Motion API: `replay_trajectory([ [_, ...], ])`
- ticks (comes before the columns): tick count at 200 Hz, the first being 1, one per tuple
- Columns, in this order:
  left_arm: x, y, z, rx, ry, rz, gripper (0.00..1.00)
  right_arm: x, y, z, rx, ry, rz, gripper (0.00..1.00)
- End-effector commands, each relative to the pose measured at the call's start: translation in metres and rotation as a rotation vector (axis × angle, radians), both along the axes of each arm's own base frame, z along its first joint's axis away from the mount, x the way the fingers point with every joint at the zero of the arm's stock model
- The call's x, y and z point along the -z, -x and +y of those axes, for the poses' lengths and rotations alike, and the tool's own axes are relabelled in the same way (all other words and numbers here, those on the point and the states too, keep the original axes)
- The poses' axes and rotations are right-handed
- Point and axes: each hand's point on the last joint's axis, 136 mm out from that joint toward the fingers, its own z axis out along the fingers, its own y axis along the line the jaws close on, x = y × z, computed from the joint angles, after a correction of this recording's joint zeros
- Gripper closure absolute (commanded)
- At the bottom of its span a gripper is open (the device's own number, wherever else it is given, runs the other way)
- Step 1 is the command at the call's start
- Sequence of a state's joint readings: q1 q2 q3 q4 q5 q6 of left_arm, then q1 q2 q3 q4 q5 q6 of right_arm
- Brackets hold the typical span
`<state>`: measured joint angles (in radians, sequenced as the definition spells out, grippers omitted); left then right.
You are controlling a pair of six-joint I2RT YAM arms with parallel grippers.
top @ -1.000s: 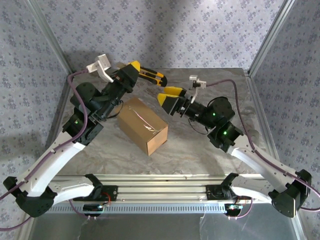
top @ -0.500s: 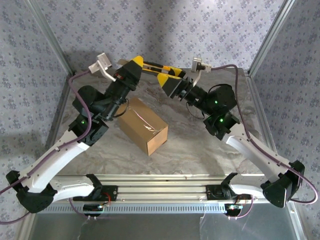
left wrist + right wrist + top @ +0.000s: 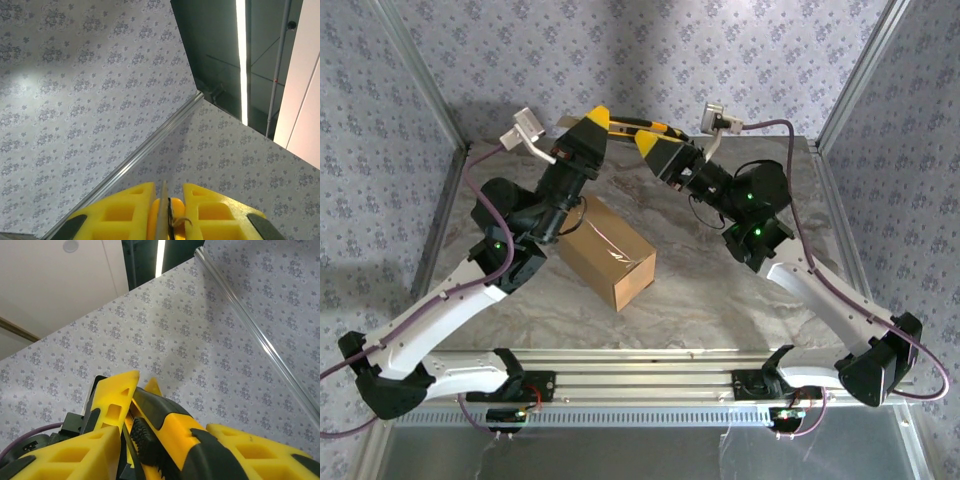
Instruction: Unpack the express box
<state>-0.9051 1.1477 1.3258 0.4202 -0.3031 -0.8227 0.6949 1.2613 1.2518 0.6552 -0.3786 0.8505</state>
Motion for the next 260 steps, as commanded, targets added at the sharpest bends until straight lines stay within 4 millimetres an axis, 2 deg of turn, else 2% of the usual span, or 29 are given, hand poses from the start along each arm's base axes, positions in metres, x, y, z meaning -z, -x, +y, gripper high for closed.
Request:
replay_trajectory([
  [1, -0.024, 0.009, 0.013, -0.015, 0.075, -0.057, 1.00, -0.023, 0.011, -0.007, -0.011, -0.047, -0.056, 0.53],
  [30, -0.020, 0.007, 0.010, -0.013, 0.078, -0.039, 1.00, -0.024, 0.009, -0.008, -0.003, -0.052, -0.053, 0.56],
  [52, -0.017, 0.007, 0.008, -0.011, 0.072, -0.032, 1.00, -0.028, 0.011, -0.008, -0.004, -0.056, -0.064, 0.52],
  [83, -0.010, 0.005, 0.008, -0.019, 0.084, -0.015, 1.00, -0.033, 0.010, -0.009, 0.003, -0.065, -0.069, 0.52],
  [145, 0.004, 0.002, 0.005, -0.022, 0.102, 0.024, 1.00, -0.035, 0.008, -0.007, 0.004, -0.078, -0.067, 0.58],
  [161, 0.008, 0.002, 0.004, -0.024, 0.105, 0.034, 1.00, -0.034, 0.007, -0.007, 0.006, -0.076, -0.067, 0.61],
  [176, 0.011, 0.001, 0.004, -0.025, 0.109, 0.043, 1.00, -0.035, 0.007, -0.007, 0.006, -0.075, -0.067, 0.70],
  [193, 0.013, 0.001, 0.005, -0.028, 0.112, 0.049, 1.00, -0.034, 0.007, -0.006, 0.006, -0.068, -0.064, 0.87],
  [201, 0.013, 0.001, 0.005, -0.029, 0.113, 0.050, 1.00, -0.033, 0.006, -0.005, 0.008, -0.060, -0.059, 1.00],
  [231, 0.014, 0.002, 0.006, -0.029, 0.082, 0.068, 1.00, -0.023, 0.006, 0.000, 0.048, 0.010, -0.046, 1.00],
  [237, 0.016, 0.002, 0.006, -0.029, 0.070, 0.079, 0.91, -0.020, 0.007, 0.001, 0.059, 0.032, -0.043, 1.00],
  [245, 0.019, 0.004, 0.008, -0.026, 0.053, 0.096, 0.58, -0.015, 0.005, 0.002, 0.081, 0.060, -0.036, 1.00],
  [248, 0.020, 0.005, 0.009, -0.025, 0.045, 0.101, 0.48, -0.013, 0.004, 0.002, 0.091, 0.072, -0.028, 1.00],
  [260, 0.027, 0.009, 0.014, -0.024, -0.001, 0.127, 0.35, -0.004, 0.000, 0.000, 0.129, 0.113, -0.008, 1.00],
])
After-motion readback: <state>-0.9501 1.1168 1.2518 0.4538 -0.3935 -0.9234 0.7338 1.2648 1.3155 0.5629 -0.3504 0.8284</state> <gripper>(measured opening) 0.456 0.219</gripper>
